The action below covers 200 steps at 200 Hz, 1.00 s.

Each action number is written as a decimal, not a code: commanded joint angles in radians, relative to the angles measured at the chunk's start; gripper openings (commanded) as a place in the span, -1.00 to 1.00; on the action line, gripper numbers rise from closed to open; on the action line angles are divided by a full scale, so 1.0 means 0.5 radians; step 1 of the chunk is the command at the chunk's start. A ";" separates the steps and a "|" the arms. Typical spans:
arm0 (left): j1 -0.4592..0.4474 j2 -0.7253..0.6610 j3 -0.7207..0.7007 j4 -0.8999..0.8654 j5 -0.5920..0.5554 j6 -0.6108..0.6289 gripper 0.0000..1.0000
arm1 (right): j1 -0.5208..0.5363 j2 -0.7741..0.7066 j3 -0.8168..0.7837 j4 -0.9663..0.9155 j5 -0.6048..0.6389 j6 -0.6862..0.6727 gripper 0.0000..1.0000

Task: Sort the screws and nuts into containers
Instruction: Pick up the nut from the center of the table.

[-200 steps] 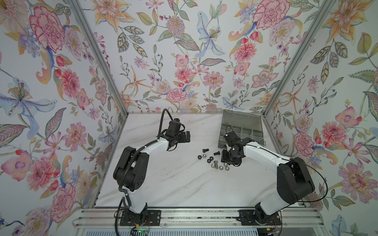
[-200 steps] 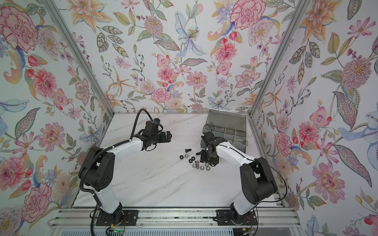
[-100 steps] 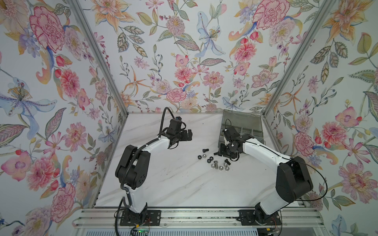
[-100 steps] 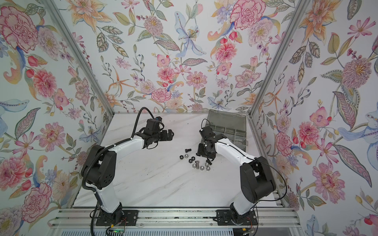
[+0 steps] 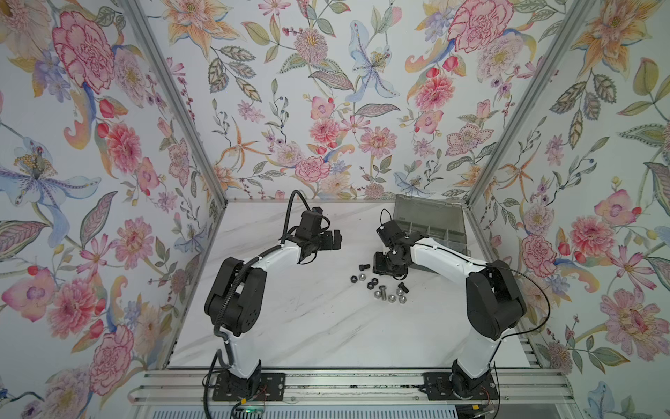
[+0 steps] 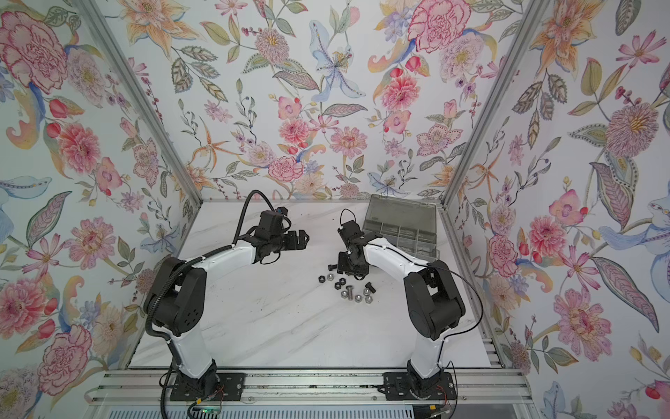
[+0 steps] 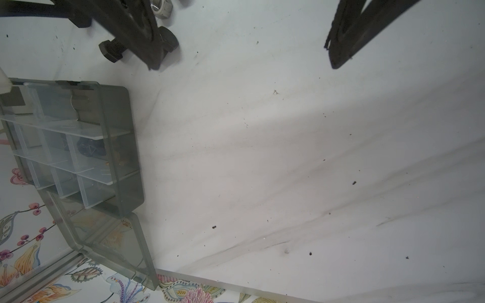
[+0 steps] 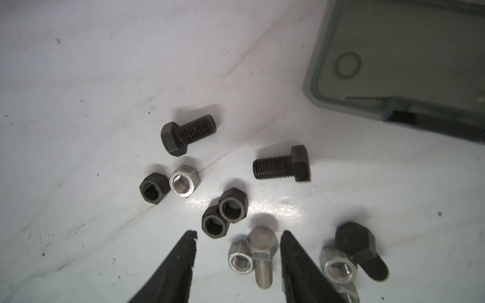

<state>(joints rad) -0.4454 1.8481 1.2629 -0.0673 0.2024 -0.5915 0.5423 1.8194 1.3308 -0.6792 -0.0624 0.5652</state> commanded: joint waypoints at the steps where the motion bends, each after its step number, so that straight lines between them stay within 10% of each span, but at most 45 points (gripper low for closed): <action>1: -0.008 0.001 -0.021 0.007 0.006 -0.005 0.99 | 0.021 0.067 0.065 -0.010 0.031 -0.012 0.06; 200: 0.001 -0.013 -0.069 0.011 -0.012 0.016 0.99 | 0.151 0.398 0.108 -0.013 0.243 0.092 -0.13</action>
<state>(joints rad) -0.4454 1.8481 1.2411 -0.0669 0.2020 -0.5907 0.6125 2.0022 1.4090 -0.6750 0.0246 0.5999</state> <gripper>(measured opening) 0.995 0.434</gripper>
